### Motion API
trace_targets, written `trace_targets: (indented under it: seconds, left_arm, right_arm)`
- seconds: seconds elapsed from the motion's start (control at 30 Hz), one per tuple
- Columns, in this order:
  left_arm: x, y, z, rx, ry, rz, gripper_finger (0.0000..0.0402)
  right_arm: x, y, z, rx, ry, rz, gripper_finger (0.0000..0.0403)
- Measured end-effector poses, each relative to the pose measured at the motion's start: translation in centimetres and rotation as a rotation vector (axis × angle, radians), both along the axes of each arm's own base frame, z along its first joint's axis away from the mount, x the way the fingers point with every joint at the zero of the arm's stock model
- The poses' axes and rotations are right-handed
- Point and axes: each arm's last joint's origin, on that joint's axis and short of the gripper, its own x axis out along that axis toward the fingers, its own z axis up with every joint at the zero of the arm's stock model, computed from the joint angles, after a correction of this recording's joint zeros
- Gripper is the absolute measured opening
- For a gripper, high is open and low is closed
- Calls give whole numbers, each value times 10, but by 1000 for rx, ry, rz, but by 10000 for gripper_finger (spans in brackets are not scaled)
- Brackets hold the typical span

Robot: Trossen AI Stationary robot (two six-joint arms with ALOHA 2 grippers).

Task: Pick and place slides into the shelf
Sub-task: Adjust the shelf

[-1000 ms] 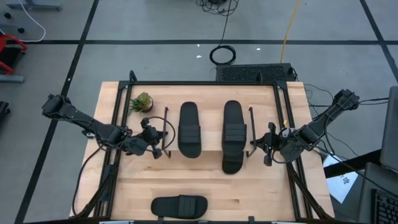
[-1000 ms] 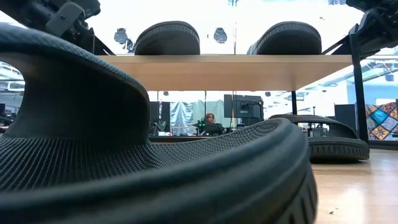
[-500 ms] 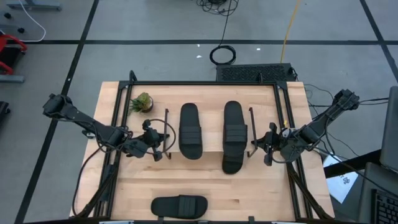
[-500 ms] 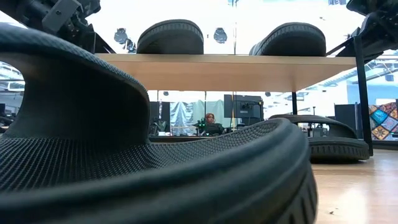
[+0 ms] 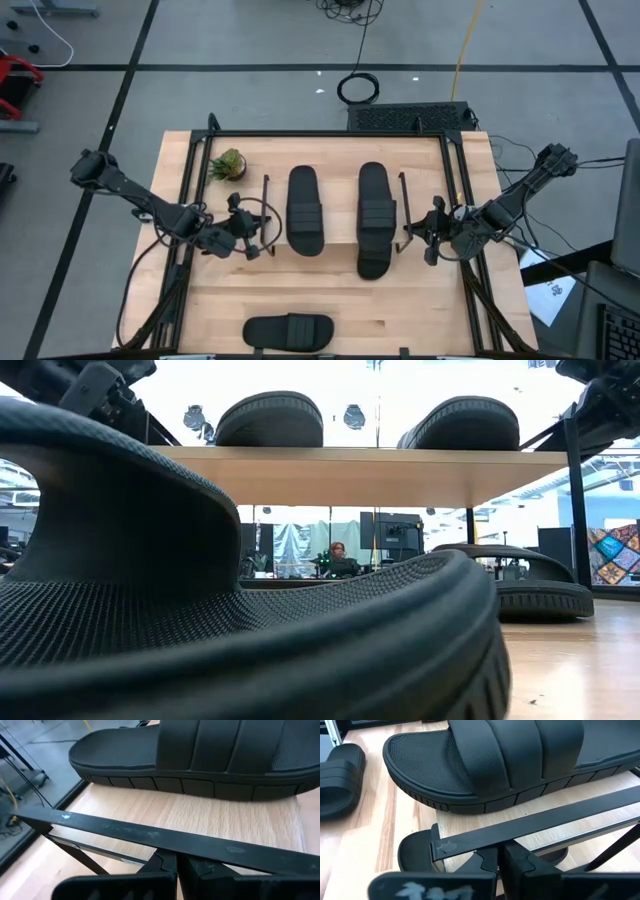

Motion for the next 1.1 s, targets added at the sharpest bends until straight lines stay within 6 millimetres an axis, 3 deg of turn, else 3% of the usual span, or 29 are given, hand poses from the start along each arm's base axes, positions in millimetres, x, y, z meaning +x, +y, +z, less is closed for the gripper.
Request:
trace_targets:
  seconds: [0.47, 1.1]
  left_arm:
    - [-4, -3, 1, 253, 45, -24, 0]
    - [-4, -11, -4, 412, 55, 29, 0]
  right_arm:
    - [0, 0, 0, -9, 2, 6, 0]
    - [-1, 0, 1, -17, 1, 14, 0]
